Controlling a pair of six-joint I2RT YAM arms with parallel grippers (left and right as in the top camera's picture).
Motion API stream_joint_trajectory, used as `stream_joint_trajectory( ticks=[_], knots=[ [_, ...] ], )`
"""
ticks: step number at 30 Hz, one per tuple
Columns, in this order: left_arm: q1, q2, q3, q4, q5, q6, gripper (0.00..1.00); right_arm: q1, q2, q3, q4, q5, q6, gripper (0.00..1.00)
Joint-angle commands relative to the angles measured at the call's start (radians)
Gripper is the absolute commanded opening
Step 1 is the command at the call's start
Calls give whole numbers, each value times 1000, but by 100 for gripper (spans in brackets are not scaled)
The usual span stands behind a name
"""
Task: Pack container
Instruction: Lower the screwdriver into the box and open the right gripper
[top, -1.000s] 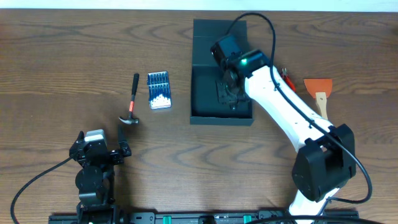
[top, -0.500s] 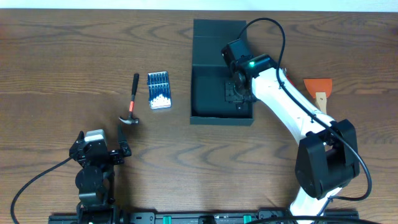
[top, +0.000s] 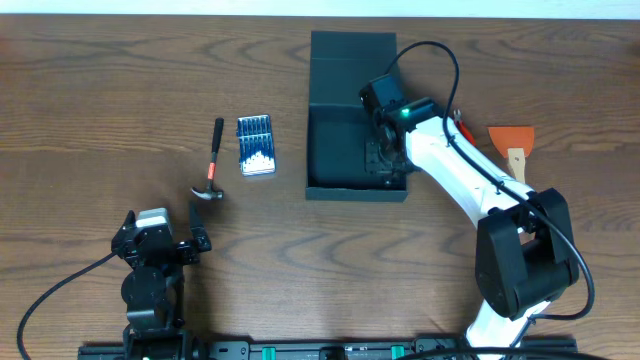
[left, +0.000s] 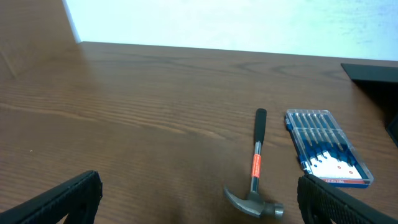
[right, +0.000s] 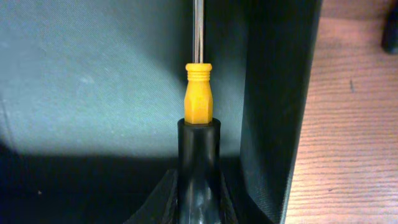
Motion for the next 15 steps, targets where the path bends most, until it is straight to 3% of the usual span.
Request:
stream_joint_trajectory(
  ticks=[1,13,14,15],
  knots=[
    [-4,-3,-20,-37,-23,6,99,-9,3,-8,4,18,15,1],
    [-4,-3,-20,-37,-23,6,98,-6,3,-10,1,18,13,1],
    [-4,-3,-20,-37,-23,6,99,-6,3,-10,0,17,10,6],
    [-4,-3,-20,-37,-23,6,98,-6,3,-10,-1,17,10,17]
  ],
)
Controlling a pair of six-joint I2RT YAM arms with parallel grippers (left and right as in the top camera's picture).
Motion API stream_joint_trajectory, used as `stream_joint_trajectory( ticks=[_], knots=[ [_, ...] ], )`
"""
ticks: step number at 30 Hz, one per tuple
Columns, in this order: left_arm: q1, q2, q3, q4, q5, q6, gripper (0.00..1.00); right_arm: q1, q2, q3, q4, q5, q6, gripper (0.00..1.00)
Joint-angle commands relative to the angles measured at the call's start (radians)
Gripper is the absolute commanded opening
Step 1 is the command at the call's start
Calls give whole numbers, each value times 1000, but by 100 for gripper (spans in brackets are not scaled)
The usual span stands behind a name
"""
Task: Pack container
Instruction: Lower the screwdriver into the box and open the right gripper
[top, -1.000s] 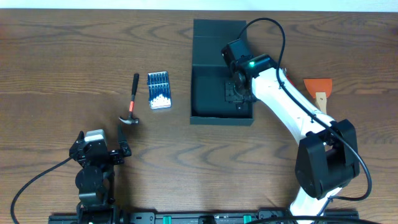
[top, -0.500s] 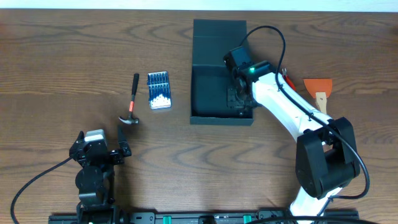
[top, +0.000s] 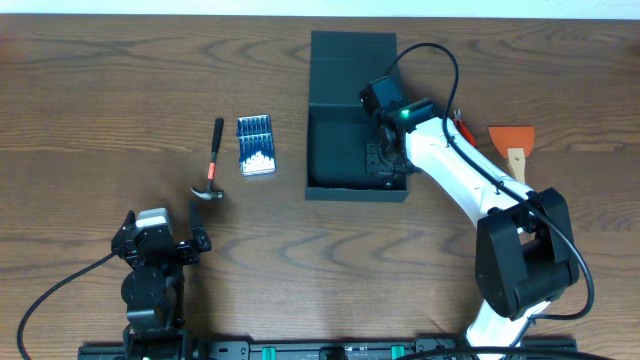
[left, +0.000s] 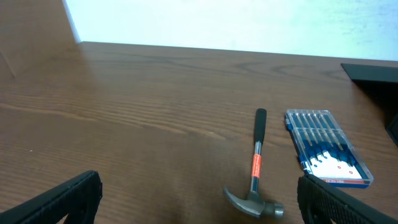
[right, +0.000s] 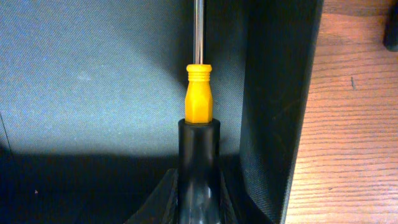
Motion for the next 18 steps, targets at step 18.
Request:
stream_joint_trajectory(
  ticks=[18],
  knots=[
    [-4,-3,-20,-37,-23,6,98,-13,3,96,-5,-31,-119,55]
  ],
)
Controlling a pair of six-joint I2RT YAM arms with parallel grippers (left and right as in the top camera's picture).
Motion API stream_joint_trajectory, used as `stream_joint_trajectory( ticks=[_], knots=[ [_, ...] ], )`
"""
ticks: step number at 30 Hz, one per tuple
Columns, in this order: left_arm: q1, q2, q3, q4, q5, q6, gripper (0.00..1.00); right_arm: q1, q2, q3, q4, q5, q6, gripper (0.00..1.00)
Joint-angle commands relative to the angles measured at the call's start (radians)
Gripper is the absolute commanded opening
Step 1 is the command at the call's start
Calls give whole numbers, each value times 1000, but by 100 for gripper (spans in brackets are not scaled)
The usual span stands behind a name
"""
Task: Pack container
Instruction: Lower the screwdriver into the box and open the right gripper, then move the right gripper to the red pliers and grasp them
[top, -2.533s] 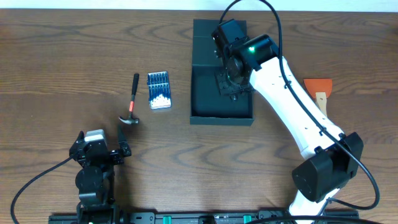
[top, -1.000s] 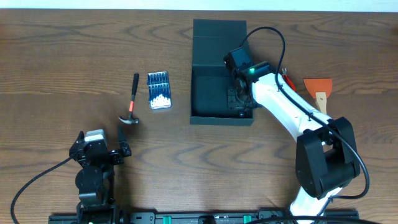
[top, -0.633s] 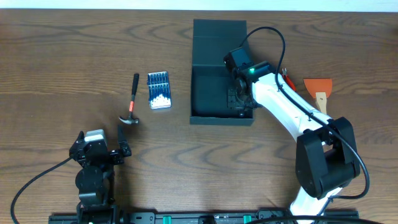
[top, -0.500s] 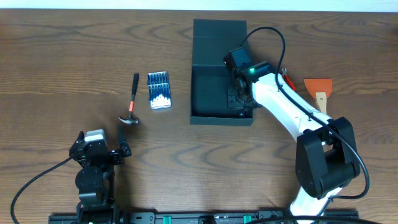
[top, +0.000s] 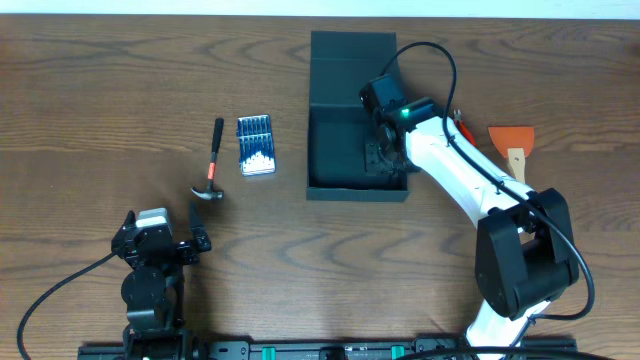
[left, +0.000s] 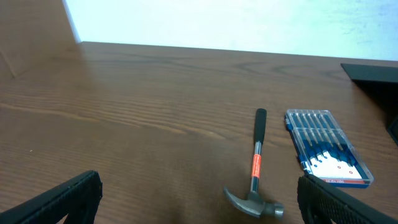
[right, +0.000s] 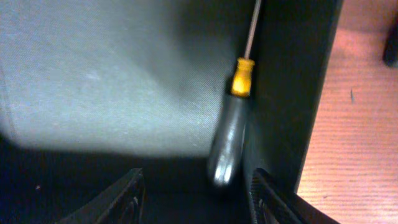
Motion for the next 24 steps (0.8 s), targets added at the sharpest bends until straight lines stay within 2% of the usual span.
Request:
stream_joint_trajectory(
  ticks=[1,8,13,19,24],
  knots=[
    [-4,-3,-20,-38,-23,6,98,-13,2,97,-7,-37,-59,53],
    [-4,-3,-20,-37,-23,6,98,-30,2,367,-141,14,-100,53],
    [-4,-3,-20,-37,-23,6,98,-140,2,521,-310,47,-100,55],
    [-4,-3,-20,-37,-23,6,98,-327,2,500,-413,33,-101,57],
    [-4,-3,-20,-37,-23,6,99,-403,2,412,-369,-33,-99,46]
  ],
)
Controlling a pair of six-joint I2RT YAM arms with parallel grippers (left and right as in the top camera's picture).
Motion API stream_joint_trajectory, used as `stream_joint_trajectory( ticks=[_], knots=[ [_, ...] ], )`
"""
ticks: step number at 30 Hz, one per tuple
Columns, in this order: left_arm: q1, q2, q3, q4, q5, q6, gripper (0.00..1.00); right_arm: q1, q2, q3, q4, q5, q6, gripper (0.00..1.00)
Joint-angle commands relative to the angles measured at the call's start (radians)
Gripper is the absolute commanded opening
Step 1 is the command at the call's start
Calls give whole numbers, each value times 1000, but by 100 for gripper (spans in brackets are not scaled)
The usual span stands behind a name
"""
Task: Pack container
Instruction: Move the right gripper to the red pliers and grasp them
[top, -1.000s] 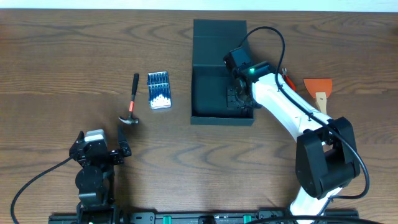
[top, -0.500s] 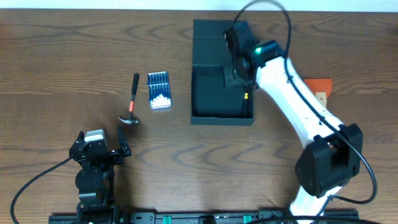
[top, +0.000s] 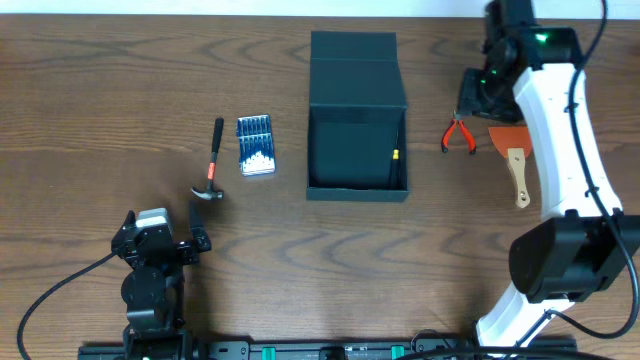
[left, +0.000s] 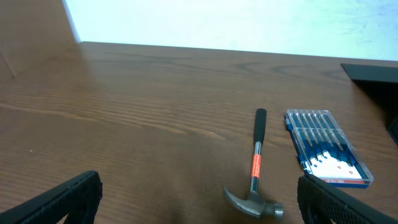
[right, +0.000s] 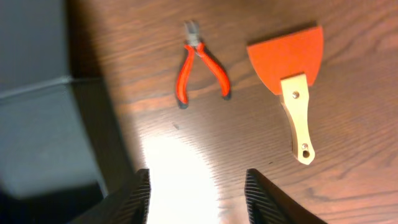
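The black box (top: 357, 185) stands open at the table's middle, its lid folded back. A screwdriver with a yellow collar (top: 395, 156) lies inside along the right wall. Red-handled pliers (top: 459, 134) (right: 200, 62) and an orange scraper with a wooden handle (top: 512, 150) (right: 291, 87) lie right of the box. My right gripper (top: 478, 92) (right: 196, 196) hovers open above the pliers, empty. A hammer (top: 212, 165) (left: 255, 168) and a blue case of small screwdrivers (top: 256, 145) (left: 326, 146) lie left of the box. My left gripper (left: 198, 198) rests open near the front edge.
The box's lid (top: 353, 62) lies flat behind it. Black cables trail from both arms. The left arm's base (top: 152, 280) sits at the front left; the right arm (top: 560, 150) reaches along the right side.
My right gripper has left the box, where it stood open over the screwdriver, and is now high above the pliers at the right. The screwdriver stays in the box. The left arm is unchanged.
My right gripper was shut on the screwdriver's handle inside the box, against the right wall, at the two oldest moments. Then it stood open with the screwdriver lying on the box floor. Now it is outside the box over the pliers. The left arm never moved.
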Motion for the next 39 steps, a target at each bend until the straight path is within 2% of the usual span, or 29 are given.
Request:
stream_joint_trajectory(
  ticks=[1,10,16,24,39],
  knots=[
    [-4,-3,-20,-37,-23,6,98,-11,-6,-72,35,-43,-6,45],
    [-4,-3,-20,-37,-23,6,99,-6,51,-249,222,-33,55,49],
    [-4,-3,-20,-37,-23,6,99,-4,171,-252,277,-27,64,54],
    [-4,-3,-20,-37,-23,6,98,3,285,-252,335,-28,71,55],
    [-4,-3,-20,-37,-23,6,99,3,299,-252,465,3,109,55]
  ],
)
